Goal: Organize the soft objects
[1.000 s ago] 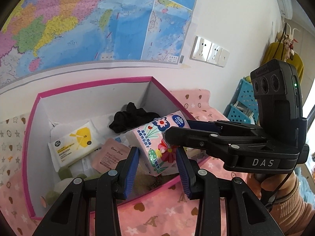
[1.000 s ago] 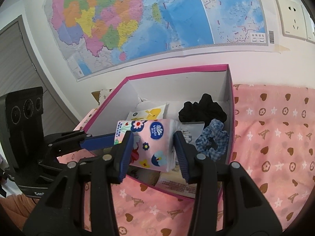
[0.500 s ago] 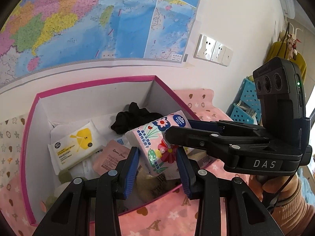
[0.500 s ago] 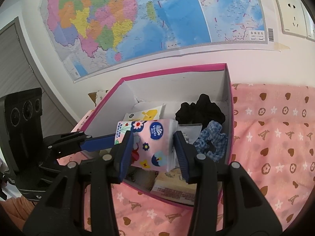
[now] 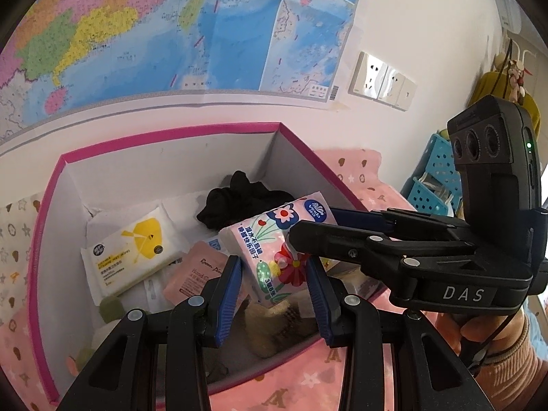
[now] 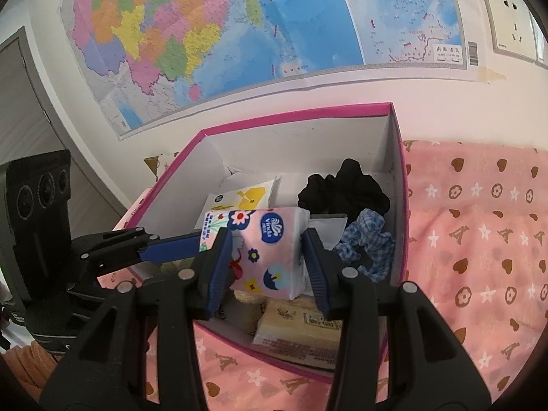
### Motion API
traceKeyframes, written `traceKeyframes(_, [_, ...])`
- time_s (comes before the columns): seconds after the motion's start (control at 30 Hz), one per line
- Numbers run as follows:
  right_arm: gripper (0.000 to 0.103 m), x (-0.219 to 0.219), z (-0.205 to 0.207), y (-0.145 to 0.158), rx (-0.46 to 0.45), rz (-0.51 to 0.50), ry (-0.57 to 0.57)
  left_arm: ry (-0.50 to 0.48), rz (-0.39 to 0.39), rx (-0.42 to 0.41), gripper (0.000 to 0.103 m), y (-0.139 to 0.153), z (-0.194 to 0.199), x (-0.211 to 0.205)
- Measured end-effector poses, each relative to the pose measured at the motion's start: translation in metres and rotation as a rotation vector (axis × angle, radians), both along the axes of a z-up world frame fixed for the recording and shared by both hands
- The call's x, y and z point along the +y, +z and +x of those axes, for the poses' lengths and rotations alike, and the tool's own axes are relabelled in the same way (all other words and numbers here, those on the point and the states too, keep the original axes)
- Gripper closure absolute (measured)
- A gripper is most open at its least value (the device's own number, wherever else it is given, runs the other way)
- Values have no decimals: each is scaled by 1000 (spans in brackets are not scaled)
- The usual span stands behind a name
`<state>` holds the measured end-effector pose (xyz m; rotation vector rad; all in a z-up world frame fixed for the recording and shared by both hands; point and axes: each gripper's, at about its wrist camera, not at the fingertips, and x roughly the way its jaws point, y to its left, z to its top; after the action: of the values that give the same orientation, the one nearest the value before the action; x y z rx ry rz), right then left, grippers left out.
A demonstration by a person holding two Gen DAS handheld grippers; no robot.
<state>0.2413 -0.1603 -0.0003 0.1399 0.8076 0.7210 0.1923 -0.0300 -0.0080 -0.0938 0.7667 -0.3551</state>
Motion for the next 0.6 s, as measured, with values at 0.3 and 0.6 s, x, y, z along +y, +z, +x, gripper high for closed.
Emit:
traceKeyframes(0.3, [56,0,-2,-2,-21,-30,-34,36,-26,73,54,-18,17,9])
traceKeyframes(0.6, [42,-9,-37,4,-77,-39,-29,93,22,-31,19,-8,-26,22])
